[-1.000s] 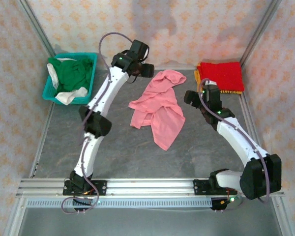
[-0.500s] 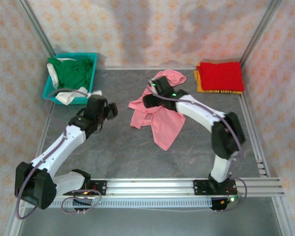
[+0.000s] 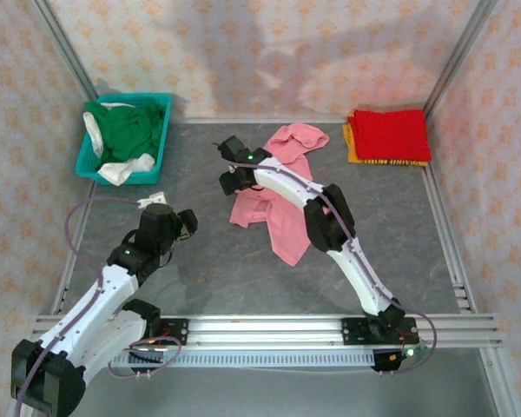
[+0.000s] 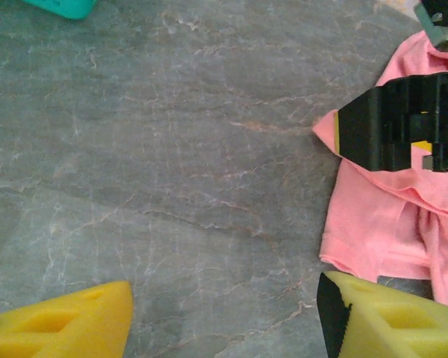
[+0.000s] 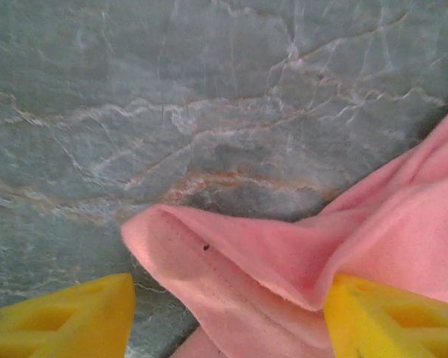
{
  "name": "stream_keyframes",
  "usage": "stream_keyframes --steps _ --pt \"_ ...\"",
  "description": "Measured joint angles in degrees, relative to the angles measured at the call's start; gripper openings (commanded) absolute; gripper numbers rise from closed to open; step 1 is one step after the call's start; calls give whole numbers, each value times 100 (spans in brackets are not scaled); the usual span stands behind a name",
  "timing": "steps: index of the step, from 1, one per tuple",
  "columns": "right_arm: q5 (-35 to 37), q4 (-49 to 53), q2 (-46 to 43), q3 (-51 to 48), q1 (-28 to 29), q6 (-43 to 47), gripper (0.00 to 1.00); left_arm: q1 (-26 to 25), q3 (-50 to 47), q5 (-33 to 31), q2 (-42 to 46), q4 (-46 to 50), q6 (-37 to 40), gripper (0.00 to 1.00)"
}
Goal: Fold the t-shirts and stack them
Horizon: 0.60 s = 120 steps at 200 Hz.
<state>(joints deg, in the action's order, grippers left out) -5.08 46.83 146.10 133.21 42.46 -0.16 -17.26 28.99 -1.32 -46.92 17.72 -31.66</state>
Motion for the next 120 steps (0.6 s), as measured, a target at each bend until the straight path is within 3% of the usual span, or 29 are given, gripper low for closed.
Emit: stream_keyframes --steps 19,48,71,94,120 --pt "81 127 160 157 17 -50 58 0 -39 94 -42 -7 -2 67" --pt "262 214 199 264 26 -125 22 -42 -37 243 -232 -79 13 67" --pt "431 227 199 367 26 -168 20 -175 20 278 -428 -79 101 68" --pt "516 258 190 396 26 -210 5 -330 210 271 -619 -68 232 68" --pt "671 393 39 396 24 -258 0 -560 588 260 -994 -79 455 65"
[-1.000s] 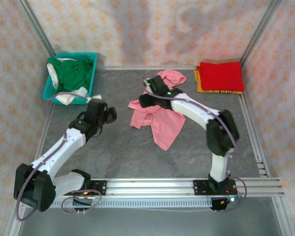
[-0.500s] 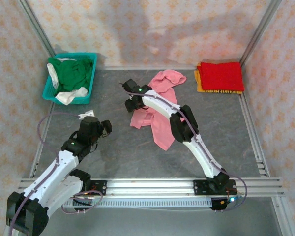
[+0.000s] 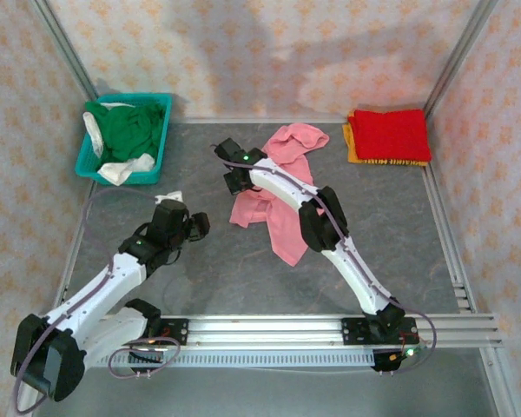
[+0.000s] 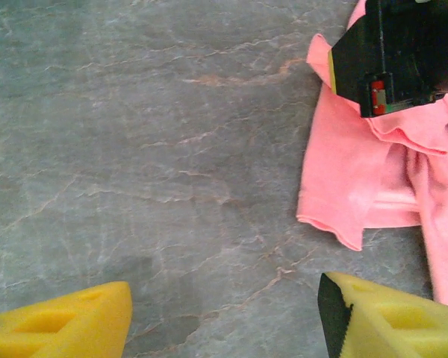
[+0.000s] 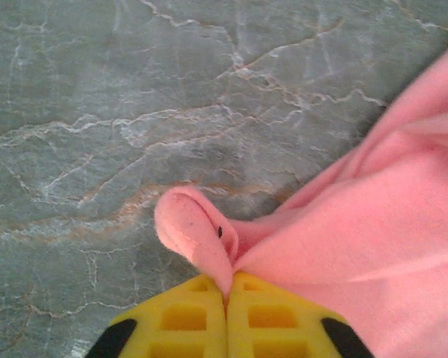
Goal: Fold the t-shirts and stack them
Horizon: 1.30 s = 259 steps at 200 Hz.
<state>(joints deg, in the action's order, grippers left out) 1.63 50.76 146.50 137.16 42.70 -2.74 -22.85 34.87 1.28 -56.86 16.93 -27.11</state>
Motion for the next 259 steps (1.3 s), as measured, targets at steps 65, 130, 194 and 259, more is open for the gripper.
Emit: stream_keyframes --steps 65,130,194,259 --pt "450 197 -1631 -553 -632 -332 0 -1023 874 -9 -1532 -494 861 54" --pt "758 -87 -3097 -2697 -1912 -577 0 -1499 1314 28 -3215 -966 1373 57" --pt "739 -428 -3832 -3637 -2293 -632 0 -1504 1582 -310 -4253 -1150 1353 29" --pt "675 -669 -4194 -4179 -2413 -632 0 -1486 1790 -1266 -4133 -973 1202 0"
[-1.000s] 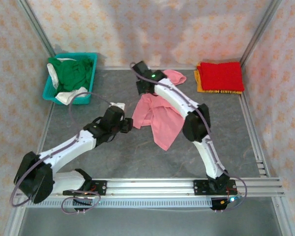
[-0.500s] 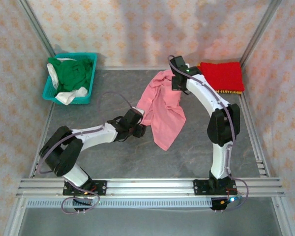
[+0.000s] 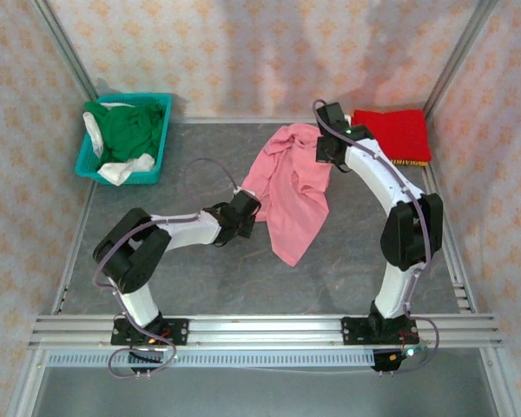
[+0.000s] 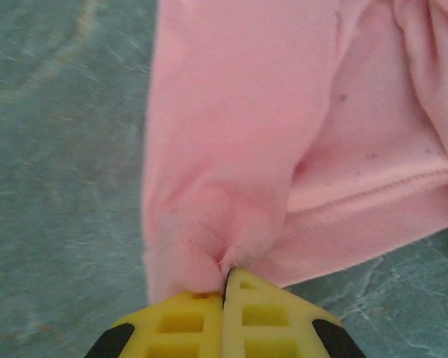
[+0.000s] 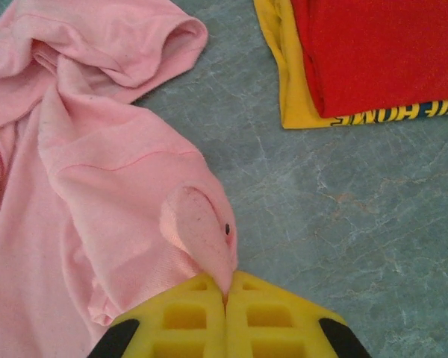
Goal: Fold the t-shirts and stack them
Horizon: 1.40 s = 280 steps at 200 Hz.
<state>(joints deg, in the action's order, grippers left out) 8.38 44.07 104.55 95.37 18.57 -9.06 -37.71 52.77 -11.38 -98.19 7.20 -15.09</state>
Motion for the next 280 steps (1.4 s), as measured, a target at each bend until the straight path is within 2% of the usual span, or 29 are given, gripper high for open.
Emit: stream_keyframes --steps 26,68,100,130,168,216,228,230,234,240,250,280 --pt "-22 -57 -330 -249 -175 9 0 166 -7 -358 586 195 -118 0" --pt "127 -234 -1224 -527 -275 385 0 931 -15 -787 1836 603 -160 0" --pt "632 -433 -2221 -852 -260 715 0 1222 -11 -1014 2905 938 4 0" --pt "1163 -476 -3058 -1014 -264 925 0 1744 153 -1049 3679 1307 127 0" --pt "1744 -505 -3840 -1241 -358 774 0 2081 560 -1161 4207 1742 109 0" --pt "1364 -501 -4409 -1259 -404 396 0 2286 1182 -938 4107 2031 -24 0" --pt "1224 -557 -4419 -1364 -404 310 0 2297 1235 -811 3869 2037 -20 20" --pt "1196 -562 -4415 -1388 -404 295 0 2304 1244 -782 3818 2039 0 27" --pt "1150 -579 -4400 -1434 -404 258 0 2312 1252 -730 3713 2037 0 34" --pt "1069 -608 -4354 -1528 -404 201 0 2319 1266 -658 3532 2037 11 41" --pt "968 -662 -4227 -1672 -404 122 0 2326 1279 -514 3141 2033 44 45" --pt "942 -741 -3451 -1932 -407 -131 0 2319 1296 -210 2026 2107 15 48"
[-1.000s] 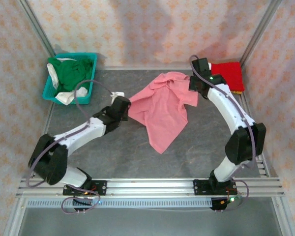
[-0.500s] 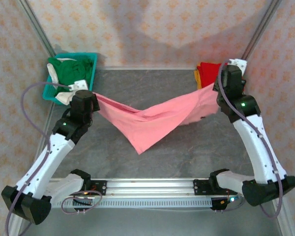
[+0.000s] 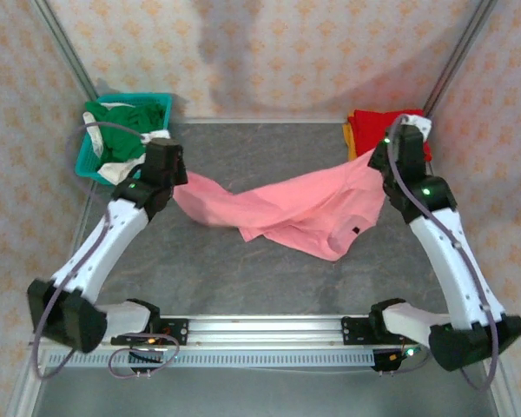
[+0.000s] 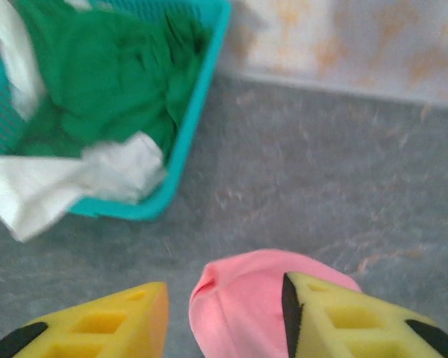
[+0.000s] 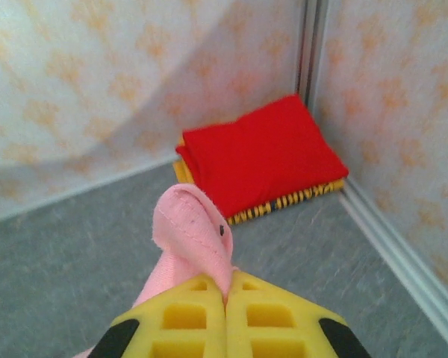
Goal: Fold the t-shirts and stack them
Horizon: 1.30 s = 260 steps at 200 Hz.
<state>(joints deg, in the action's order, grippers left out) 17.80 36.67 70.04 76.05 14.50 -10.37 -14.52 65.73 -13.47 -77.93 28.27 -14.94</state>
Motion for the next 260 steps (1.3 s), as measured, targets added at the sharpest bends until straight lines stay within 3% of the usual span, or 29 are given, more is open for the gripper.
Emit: stream_keyframes --steps 29,48,76,128,190,231,260 --pt "-9 -90 809 -4 -184 -275 0 -304 -138 -68 96 170 -85 47" --pt "-133 -175 1152 0 -374 -444 0 -1137 -415 -203 732 155 -98 35" --pt "-341 -282 1480 2 -444 -564 0 -2190 -1167 435 1349 -234 -136 32" --pt "-743 -549 1532 -61 -444 -658 0 -3005 -1738 1029 -219 -542 -302 33" --pt "-887 -632 1388 -557 -444 -656 0 -2800 -1427 1010 -1707 -1213 -229 39" --pt "-885 -636 1215 -658 -444 -654 0 -2332 -1233 1005 -1941 -1412 -94 38" --pt "-885 -675 1207 -750 -444 -647 0 -2105 -955 949 -2017 -1541 68 12"
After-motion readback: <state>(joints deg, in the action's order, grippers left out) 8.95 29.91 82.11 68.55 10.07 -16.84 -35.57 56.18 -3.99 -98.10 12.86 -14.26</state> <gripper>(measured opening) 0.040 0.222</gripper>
